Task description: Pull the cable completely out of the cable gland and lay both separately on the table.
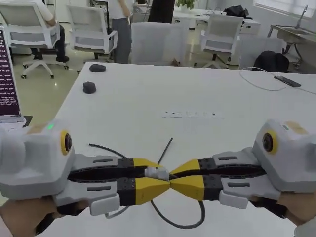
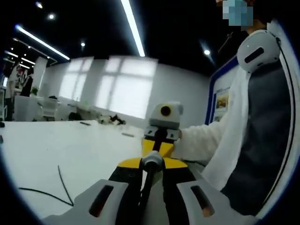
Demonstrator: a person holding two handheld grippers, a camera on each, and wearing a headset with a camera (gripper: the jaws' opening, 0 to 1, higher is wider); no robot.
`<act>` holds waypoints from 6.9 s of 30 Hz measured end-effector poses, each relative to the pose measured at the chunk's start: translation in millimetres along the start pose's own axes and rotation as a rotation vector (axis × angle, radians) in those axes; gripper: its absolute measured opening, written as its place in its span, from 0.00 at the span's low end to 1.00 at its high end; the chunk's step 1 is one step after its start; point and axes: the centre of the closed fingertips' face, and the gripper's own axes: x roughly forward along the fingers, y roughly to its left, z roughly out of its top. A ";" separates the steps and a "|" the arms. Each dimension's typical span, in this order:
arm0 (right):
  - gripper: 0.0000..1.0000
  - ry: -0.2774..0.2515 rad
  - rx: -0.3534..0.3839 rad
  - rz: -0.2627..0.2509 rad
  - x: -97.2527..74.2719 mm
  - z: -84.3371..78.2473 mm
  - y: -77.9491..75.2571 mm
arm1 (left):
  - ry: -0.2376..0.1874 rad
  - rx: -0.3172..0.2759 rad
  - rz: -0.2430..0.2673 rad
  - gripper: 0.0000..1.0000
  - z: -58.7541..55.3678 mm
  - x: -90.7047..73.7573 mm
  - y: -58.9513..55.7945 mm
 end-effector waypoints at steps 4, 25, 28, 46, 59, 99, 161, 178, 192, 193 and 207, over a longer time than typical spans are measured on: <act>0.03 0.052 -0.023 0.039 -3.6 -8.2 1.6 | 0.030 0.025 0.037 0.16 -5.6 4.5 -0.6; 0.02 0.318 -0.122 -0.108 -37.4 -72.5 -41.6 | -0.037 -0.021 0.174 0.16 -4.4 -31.5 24.6; 0.02 0.314 -0.116 -0.135 -43.8 -75.7 -40.9 | -0.030 -0.004 0.159 0.16 -1.5 -27.9 21.1; 0.16 0.173 -0.109 -0.156 -27.3 -20.1 -42.4 | 0.008 0.035 0.167 0.16 1.4 -14.6 35.5; 0.09 0.175 -0.155 -0.072 -0.8 -8.3 -40.4 | 0.018 0.029 0.140 0.16 0.3 -3.8 41.2; 0.02 0.305 -0.088 -0.154 -25.6 -60.1 -84.5 | 0.008 -0.003 0.173 0.16 -2.2 -28.1 69.1; 0.02 0.306 -0.187 -0.033 9.4 -34.2 -70.2 | 0.101 0.008 0.161 0.16 -13.4 -13.5 73.0; 0.02 0.365 -0.090 -0.154 -37.2 -73.8 -96.6 | 0.056 -0.024 0.206 0.16 -4.0 -31.9 84.7; 0.03 0.365 -0.065 -0.187 -41.5 -77.7 -101.2 | 0.040 -0.019 0.210 0.16 0.8 -32.1 82.9; 0.04 0.362 -0.063 -0.191 -41.6 -76.5 -101.7 | 0.041 -0.016 0.211 0.16 1.3 -31.7 82.4; 0.19 0.285 -0.134 -0.193 -32.1 -32.8 -101.6 | 0.116 0.019 0.222 0.16 -6.9 -16.5 85.4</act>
